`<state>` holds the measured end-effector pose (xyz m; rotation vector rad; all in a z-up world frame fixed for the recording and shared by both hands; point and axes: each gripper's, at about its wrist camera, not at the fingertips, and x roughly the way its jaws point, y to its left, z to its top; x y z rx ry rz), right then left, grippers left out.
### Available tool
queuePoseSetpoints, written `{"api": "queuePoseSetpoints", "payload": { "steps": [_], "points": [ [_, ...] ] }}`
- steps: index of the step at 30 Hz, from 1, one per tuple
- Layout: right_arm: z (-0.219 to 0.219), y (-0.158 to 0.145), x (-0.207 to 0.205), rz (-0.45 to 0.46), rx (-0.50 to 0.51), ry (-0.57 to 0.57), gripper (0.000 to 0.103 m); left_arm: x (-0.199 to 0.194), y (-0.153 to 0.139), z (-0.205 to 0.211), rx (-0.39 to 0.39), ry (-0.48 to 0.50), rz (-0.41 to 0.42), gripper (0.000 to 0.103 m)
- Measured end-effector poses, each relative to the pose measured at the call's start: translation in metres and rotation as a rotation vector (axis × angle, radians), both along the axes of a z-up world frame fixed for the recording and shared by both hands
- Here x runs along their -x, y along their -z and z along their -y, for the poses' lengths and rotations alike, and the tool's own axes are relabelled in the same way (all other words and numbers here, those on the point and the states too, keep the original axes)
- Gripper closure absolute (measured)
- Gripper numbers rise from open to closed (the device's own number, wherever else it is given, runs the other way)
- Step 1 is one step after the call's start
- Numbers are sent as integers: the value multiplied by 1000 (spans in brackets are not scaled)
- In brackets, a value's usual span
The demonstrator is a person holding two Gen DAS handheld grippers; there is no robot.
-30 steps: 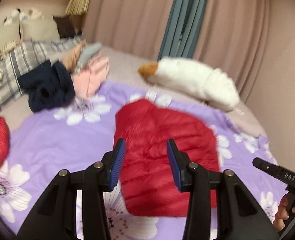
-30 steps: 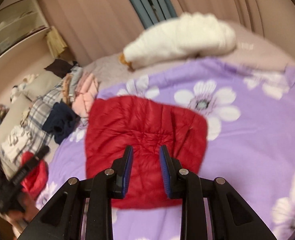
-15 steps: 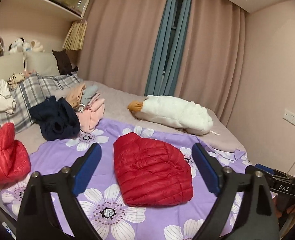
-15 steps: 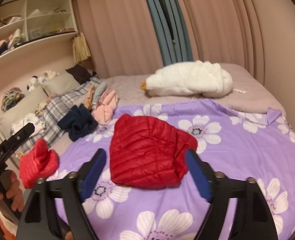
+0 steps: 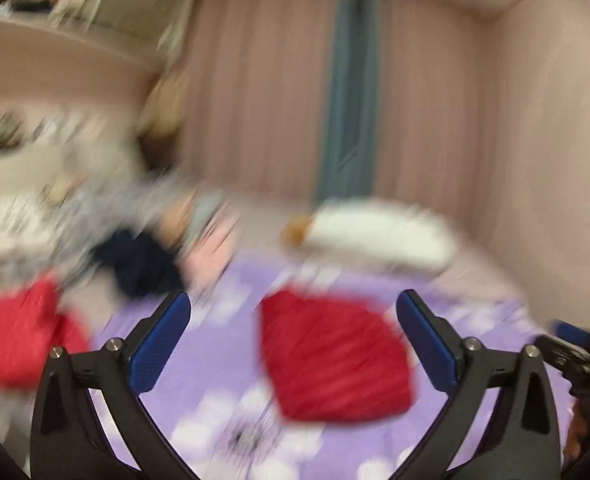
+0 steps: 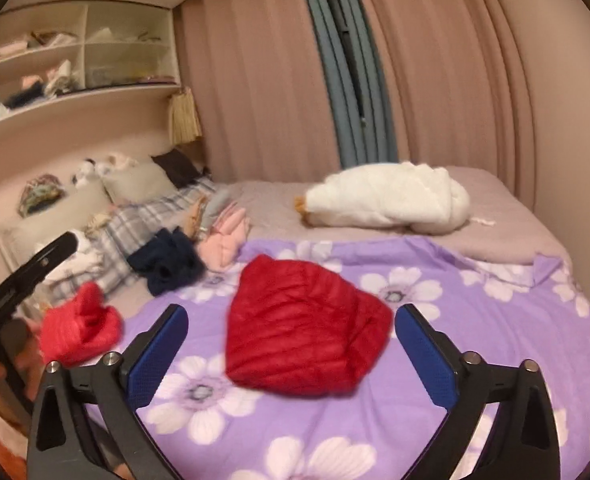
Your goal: Fold large clothes
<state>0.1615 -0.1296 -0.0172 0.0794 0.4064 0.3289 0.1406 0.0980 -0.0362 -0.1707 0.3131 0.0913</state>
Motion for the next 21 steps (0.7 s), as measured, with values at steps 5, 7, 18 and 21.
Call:
{"api": "queuePoseSetpoints", "payload": {
  "steps": [5,7,18,21],
  "points": [
    [15,21,-13,-84,-120,-3,1,12,8,-6,41,42,106,0],
    [15,18,-11,-72,-98,61,1,12,5,-4,7,37,105,0],
    [15,10,-4,-69,-78,49,1,16,6,3,41,108,65,0],
    [15,9,-2,-63,-79,43,1,17,5,3,51,104,62,0]
  ]
}}
